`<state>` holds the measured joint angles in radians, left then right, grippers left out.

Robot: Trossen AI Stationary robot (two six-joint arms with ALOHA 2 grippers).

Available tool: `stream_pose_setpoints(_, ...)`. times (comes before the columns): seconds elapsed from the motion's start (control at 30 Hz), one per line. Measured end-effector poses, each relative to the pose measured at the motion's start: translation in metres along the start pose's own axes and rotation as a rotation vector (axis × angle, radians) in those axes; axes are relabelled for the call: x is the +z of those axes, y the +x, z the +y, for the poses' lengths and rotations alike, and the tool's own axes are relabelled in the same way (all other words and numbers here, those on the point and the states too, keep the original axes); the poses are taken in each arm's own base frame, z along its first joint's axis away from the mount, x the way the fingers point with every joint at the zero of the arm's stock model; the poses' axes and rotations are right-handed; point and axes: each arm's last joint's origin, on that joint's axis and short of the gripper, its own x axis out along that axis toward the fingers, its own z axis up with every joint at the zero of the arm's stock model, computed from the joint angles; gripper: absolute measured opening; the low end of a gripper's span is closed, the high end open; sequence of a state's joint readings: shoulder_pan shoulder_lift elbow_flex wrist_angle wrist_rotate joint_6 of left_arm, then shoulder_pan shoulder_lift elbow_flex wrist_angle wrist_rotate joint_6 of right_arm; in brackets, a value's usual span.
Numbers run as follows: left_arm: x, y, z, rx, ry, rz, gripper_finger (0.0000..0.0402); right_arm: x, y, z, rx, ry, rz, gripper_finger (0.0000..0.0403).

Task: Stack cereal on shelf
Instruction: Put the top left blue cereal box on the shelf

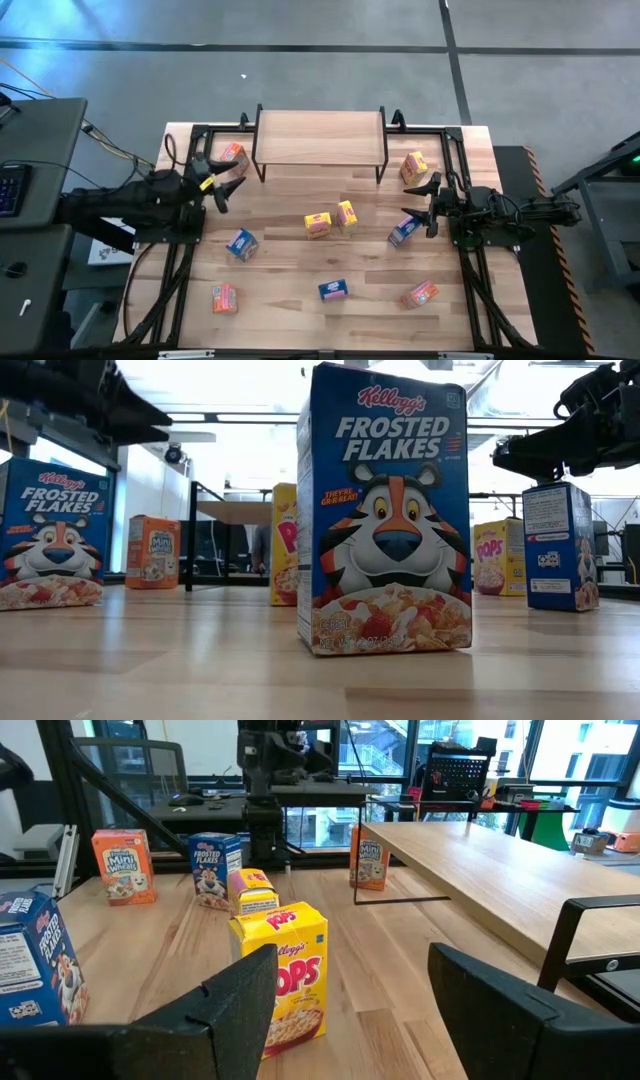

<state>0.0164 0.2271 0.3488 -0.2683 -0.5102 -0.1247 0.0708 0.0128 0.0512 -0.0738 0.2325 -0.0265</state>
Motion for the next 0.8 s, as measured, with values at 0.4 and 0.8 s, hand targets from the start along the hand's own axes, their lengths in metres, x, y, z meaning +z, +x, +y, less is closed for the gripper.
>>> stream_pose_setpoints(0.4,0.05,0.015,-0.022,0.122,-0.269,0.477,0.0246,0.0,0.0,0.0,0.0,0.0,0.0,0.0252)
stream_pose_setpoints(0.8,0.063,0.028,-0.058,0.194,-0.407,0.883,0.0246,0.0,0.0,0.0,0.0,0.0,0.0,0.0252)
